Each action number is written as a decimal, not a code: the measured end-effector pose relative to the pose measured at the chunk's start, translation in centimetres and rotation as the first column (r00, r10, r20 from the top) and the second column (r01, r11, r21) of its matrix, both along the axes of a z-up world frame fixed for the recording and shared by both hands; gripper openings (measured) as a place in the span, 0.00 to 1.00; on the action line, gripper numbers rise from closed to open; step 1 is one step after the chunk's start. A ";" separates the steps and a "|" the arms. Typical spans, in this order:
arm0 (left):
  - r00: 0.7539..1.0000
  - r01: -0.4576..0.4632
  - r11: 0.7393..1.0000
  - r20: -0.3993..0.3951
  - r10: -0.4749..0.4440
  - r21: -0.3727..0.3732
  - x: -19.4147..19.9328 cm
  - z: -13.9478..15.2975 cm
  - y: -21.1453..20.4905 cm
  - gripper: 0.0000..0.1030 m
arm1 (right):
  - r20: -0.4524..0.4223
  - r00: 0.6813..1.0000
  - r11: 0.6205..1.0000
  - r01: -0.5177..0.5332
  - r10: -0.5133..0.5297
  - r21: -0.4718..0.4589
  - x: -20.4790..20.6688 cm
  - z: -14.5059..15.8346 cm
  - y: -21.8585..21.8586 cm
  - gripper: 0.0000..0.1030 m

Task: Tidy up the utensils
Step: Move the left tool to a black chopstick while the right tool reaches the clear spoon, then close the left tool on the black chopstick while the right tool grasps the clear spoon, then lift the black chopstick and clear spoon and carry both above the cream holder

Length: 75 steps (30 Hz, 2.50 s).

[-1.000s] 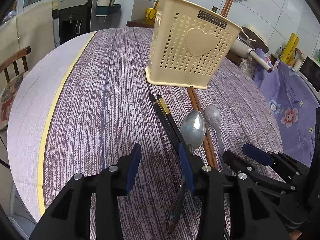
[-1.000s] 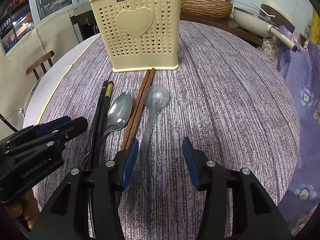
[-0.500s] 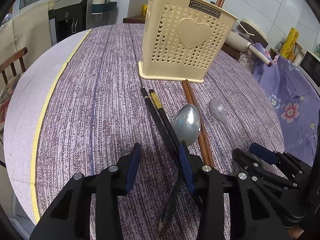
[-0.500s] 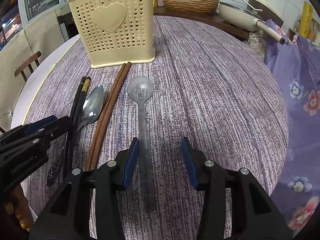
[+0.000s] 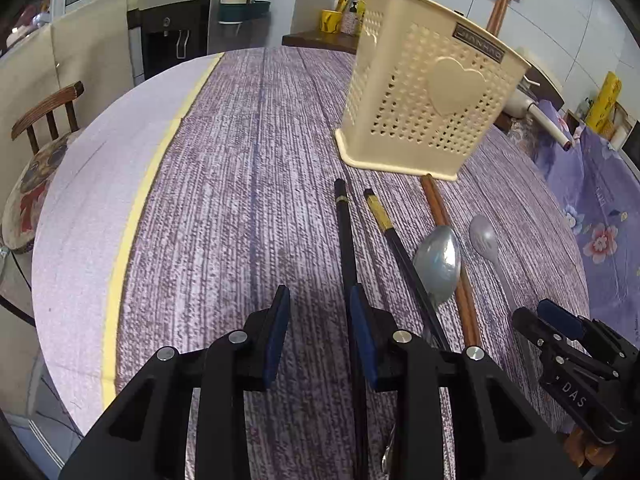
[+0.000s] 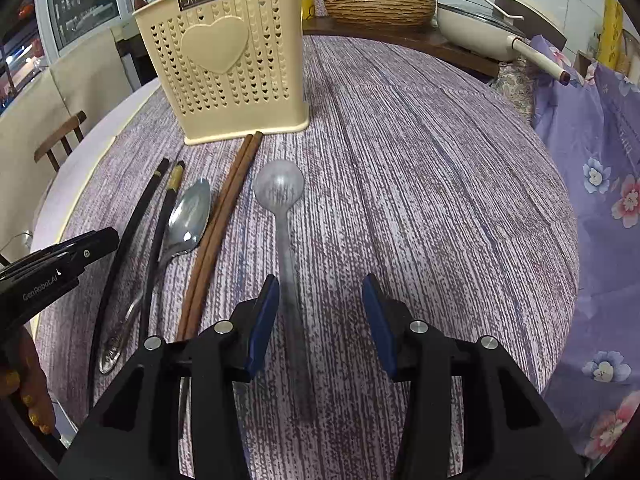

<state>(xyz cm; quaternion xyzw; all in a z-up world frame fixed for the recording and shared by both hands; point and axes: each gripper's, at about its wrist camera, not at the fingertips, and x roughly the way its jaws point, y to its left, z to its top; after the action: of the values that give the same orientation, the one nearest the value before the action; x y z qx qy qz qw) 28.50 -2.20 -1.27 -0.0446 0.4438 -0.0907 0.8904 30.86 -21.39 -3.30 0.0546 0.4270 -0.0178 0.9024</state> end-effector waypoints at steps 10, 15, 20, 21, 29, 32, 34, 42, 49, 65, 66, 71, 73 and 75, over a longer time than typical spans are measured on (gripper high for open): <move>1.000 0.028 0.999 0.007 -0.029 0.038 1.1 0.3 -1.1 0.31 | 0.017 0.997 0.996 -0.082 0.082 0.019 3.3 0.7 -0.1 0.43; 0.999 0.036 0.998 -0.012 -0.036 0.047 2.1 -0.3 -1.2 0.31 | 0.004 0.990 0.990 -0.138 0.138 0.020 5.1 0.5 0.5 0.43; 0.999 0.042 0.997 -0.014 -0.041 0.069 3.4 -0.2 -1.7 0.31 | 0.000 0.989 0.989 -0.151 0.151 0.006 6.5 0.1 1.1 0.43; 0.999 0.042 0.997 -0.014 -0.041 0.072 3.6 -0.2 -1.8 0.31 | -0.003 0.988 0.988 -0.151 0.151 0.003 6.8 0.1 1.2 0.43; 0.999 0.039 0.992 0.001 -0.040 0.120 5.5 -0.3 -3.4 0.31 | 0.018 0.987 0.986 -0.157 0.158 -0.047 8.0 -0.1 1.9 0.38; 0.999 0.033 0.989 0.010 -0.035 0.145 5.8 -0.3 -3.8 0.17 | 0.019 0.987 0.986 -0.157 0.158 -0.052 8.3 -0.1 2.0 0.36; 0.999 0.027 0.989 0.013 -0.029 0.148 5.9 -0.3 -3.8 0.11 | 0.022 0.987 0.986 -0.158 0.159 -0.060 8.3 -0.1 2.1 0.36; 1.000 0.019 0.993 0.004 -0.020 0.120 6.2 -0.3 -3.8 0.08 | 0.027 0.988 0.988 -0.151 0.152 -0.041 8.2 -0.1 1.8 0.36; 0.999 0.015 0.996 0.051 -0.019 0.085 5.6 1.5 -3.4 0.08 | 0.076 0.987 0.988 -0.148 0.145 0.033 7.5 2.2 0.3 0.36; 0.957 0.018 0.999 0.291 -0.009 -0.030 2.0 11.7 -1.5 0.08 | 0.200 0.968 0.980 -0.175 0.153 0.098 3.7 10.7 -1.3 0.36; 0.954 0.020 0.999 0.299 -0.008 -0.037 1.9 12.2 -1.4 0.08 | 0.205 0.966 0.980 -0.177 0.155 0.095 3.5 11.1 -1.2 0.36; 0.933 0.013 0.999 0.361 0.002 -0.039 0.9 14.0 -0.9 0.08 | 0.222 0.963 0.981 -0.176 0.153 0.085 2.5 12.4 -1.1 0.36; 0.931 0.020 0.999 0.365 -0.005 -0.038 0.7 14.1 -1.0 0.08 | 0.224 0.962 0.980 -0.180 0.156 0.087 2.2 12.7 -1.0 0.36; 0.931 0.017 0.999 0.364 0.000 -0.041 0.5 14.1 -0.8 0.08 | 0.226 0.961 0.979 -0.185 0.162 0.083 2.0 12.9 -0.9 0.36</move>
<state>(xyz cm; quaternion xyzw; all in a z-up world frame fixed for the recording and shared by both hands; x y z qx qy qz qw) 29.05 -2.95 12.79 -0.0444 0.2694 -0.1109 0.9556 32.81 -22.29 9.56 0.0654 0.3291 0.0896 0.9377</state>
